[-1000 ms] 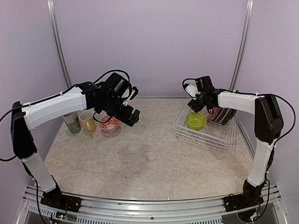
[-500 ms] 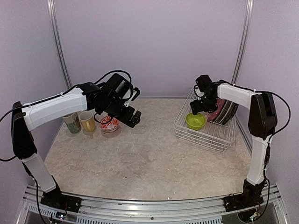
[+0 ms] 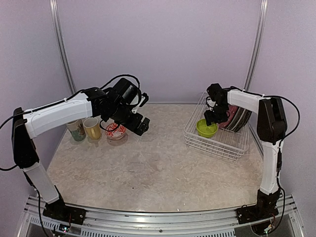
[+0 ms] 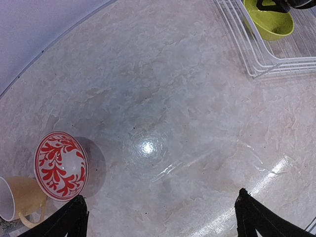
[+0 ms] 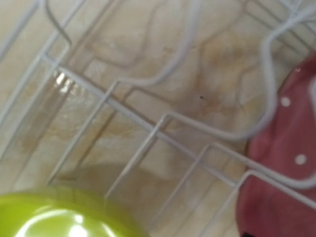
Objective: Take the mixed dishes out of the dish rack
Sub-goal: Grab the bowl from the dish rack, then pass from the right arm to the left
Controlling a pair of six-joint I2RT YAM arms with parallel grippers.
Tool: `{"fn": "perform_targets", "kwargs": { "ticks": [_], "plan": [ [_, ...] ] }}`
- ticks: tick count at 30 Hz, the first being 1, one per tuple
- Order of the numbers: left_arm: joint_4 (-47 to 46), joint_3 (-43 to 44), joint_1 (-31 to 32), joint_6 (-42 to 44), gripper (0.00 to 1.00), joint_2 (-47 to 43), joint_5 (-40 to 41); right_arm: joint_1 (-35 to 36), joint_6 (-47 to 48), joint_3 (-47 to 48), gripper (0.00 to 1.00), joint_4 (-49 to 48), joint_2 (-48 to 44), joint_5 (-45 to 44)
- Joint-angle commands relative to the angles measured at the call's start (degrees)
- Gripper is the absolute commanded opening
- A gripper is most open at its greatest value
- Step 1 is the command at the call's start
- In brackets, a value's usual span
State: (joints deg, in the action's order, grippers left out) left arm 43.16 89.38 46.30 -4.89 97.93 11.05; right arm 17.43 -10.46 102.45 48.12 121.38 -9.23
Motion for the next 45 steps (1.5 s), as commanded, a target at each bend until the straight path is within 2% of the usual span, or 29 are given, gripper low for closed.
{"fn": "perform_targets", "kwargs": {
  "ticks": [1, 9, 16, 22, 27, 30, 34, 39, 45],
  "plan": [
    [0.96, 0.22, 0.45, 0.23, 0.99, 0.77, 0.88, -0.55, 0.45, 1.21, 0.59, 1.36, 2.36, 0.47],
    [0.99, 0.39, 0.45, -0.48, 0.99, 0.12, -0.47, -0.17, -2.26, -3.25, 0.19, -2.62, -0.20, -1.08],
    [0.53, 0.13, 0.37, -1.05, 0.99, -1.45, -0.55, 0.32, -5.91, -6.85, 0.01, -6.19, -4.14, -3.57],
    [-0.18, 0.11, -1.09, -2.88, 0.99, -3.10, -4.10, 0.90, -8.90, -9.52, 0.00, -9.43, -9.28, -4.08],
    [-1.11, 0.06, -4.35, -6.30, 0.99, -5.56, -11.30, 2.21, -12.07, -15.79, 0.00, -14.45, -17.72, -6.91],
    [-2.52, -0.79, -6.31, -8.62, 0.99, -7.10, -16.32, 3.17, -13.32, -19.87, 0.00, -18.34, -22.24, -6.02],
    [-3.62, -1.47, -7.28, -10.50, 0.99, -8.26, -18.70, 5.05, -14.50, -23.16, 0.00, -22.13, -26.08, -4.15],
    [-4.09, -1.65, -7.32, -11.79, 0.99, -8.05, -20.99, 9.00, -17.07, -21.67, 0.00, -22.73, -27.07, -4.90],
    [-5.06, -1.73, -9.78, -14.76, 0.98, -6.58, -28.01, 15.00, -19.62, -17.06, 0.00, -20.43, -23.67, -6.26]
  ]
}}
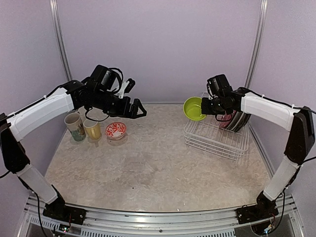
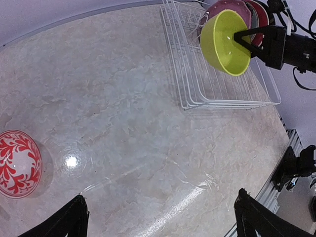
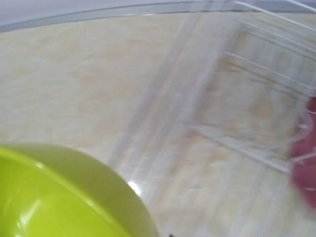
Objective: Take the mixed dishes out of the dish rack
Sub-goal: Pass from the right arm to the left
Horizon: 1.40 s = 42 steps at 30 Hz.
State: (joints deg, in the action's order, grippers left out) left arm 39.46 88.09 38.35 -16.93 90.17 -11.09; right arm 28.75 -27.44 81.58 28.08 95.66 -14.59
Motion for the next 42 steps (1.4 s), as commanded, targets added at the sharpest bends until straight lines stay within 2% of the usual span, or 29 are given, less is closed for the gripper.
{"fn": "perform_targets", "kwargs": {
  "ticks": [1, 6, 13, 19, 26, 32, 37, 42],
  "plan": [
    [-1.39, -0.34, -2.56, -3.20, 0.98, 1.58, -7.45, 4.79, -2.42, 4.62, 0.00, -0.42, 2.81, -0.93],
    [-1.90, -0.38, -4.51, -4.69, 0.95, 2.76, -10.83, 10.42, -1.59, 9.58, 0.00, 0.90, 8.51, -2.53],
    [1.65, 1.82, -4.73, -4.95, 0.88, 7.49, -8.26, 16.84, -2.02, 19.09, 0.00, 5.30, 18.34, -4.60],
    [4.26, 3.95, -4.77, -5.48, 0.74, 12.31, -7.63, 19.73, -4.10, 22.70, 0.00, 3.17, 23.18, -1.12],
    [6.74, 5.46, -4.69, -5.02, 0.48, 15.54, -3.14, 22.11, -5.29, 26.48, 0.00, 1.91, 26.53, 1.00],
    [8.94, 6.91, -4.52, -4.65, 0.31, 17.53, 0.72, 22.96, -5.78, 27.99, 0.00, 2.50, 28.05, 0.37],
    [10.11, 7.75, -3.94, -4.08, 0.21, 18.43, 4.17, 23.56, -5.99, 28.51, 0.00, 2.85, 28.29, -0.27],
    [10.51, 8.03, -3.83, -3.91, 0.18, 18.90, 5.00, 24.17, -6.11, 29.37, 0.00, 3.11, 28.68, -0.53]
  ]
}}
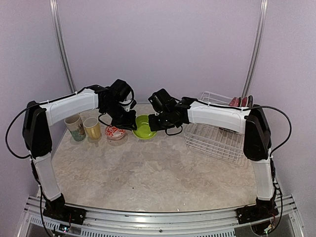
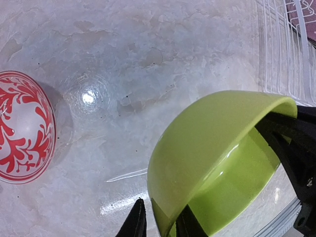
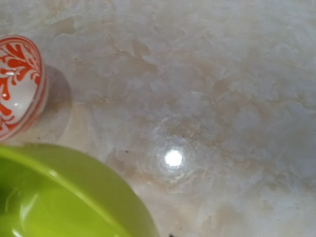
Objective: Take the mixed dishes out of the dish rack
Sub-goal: Pass from the right arm to the left
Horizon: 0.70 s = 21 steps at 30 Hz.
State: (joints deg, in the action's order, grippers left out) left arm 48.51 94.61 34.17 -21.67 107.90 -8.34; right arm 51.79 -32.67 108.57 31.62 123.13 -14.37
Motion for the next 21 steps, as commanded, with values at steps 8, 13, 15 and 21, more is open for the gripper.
{"fn": "perform_targets", "kwargs": {
  "ticks": [8, 13, 15, 21],
  "plan": [
    [1.44, 1.44, 0.41, 1.19, 0.00, 0.61, 2.71, 1.74, -0.71, 4.23, 0.00, 0.76, 2.34, -0.97],
    [1.15, 1.21, -0.75, 0.65, 0.00, 0.17, 1.46, 1.64, -0.73, 3.85, 0.31, 1.78, 1.80, -2.26],
    [1.23, 1.21, -1.62, 0.26, 0.00, 0.19, 1.14, 1.49, -0.58, 3.20, 0.43, 2.14, 0.89, -2.77],
    [1.77, 1.95, -5.57, -0.91, 0.00, 0.33, -0.45, 1.16, 0.14, -0.96, 0.67, 2.54, -5.19, -7.87]
  ]
}}
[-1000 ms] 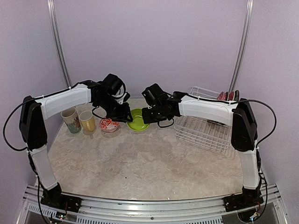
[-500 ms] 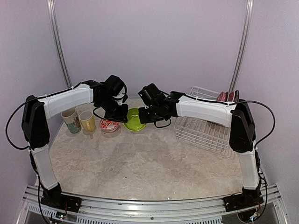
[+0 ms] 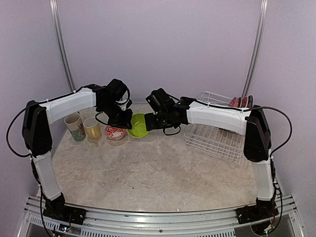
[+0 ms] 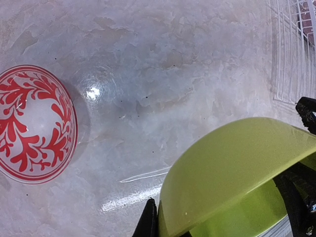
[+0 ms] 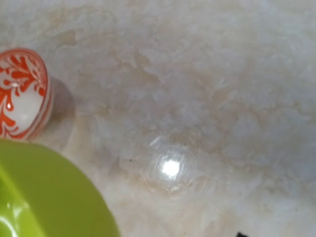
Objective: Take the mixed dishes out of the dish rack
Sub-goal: Pass from the right arm to the left, then place the bowl in the bowl.
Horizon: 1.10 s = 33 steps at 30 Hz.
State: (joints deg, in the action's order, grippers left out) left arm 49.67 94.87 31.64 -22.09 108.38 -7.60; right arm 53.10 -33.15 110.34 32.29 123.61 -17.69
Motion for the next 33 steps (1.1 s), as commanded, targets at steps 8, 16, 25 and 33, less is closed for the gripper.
{"fn": "perform_targets", "kwargs": {
  "ticks": [8, 16, 25, 33],
  "plan": [
    [2.68, 4.14, -10.84, -2.87, 0.00, 2.06, 0.28, -1.39, 0.72, -13.35, 0.73, 0.48, -16.67, -10.25],
    [4.94, 7.88, -15.33, -1.92, 0.00, 6.40, 5.83, -2.11, 0.02, -19.04, 0.74, 1.20, -23.12, -13.33],
    [8.24, 11.07, -16.69, -0.73, 0.00, 11.11, 7.46, -2.13, -0.28, -23.74, 0.78, 2.17, -28.38, -16.13],
    [10.60, 11.41, -16.30, 0.16, 0.01, 13.33, 10.62, -2.38, -0.51, -27.20, 0.86, 3.82, -34.66, -21.33]
  ]
}}
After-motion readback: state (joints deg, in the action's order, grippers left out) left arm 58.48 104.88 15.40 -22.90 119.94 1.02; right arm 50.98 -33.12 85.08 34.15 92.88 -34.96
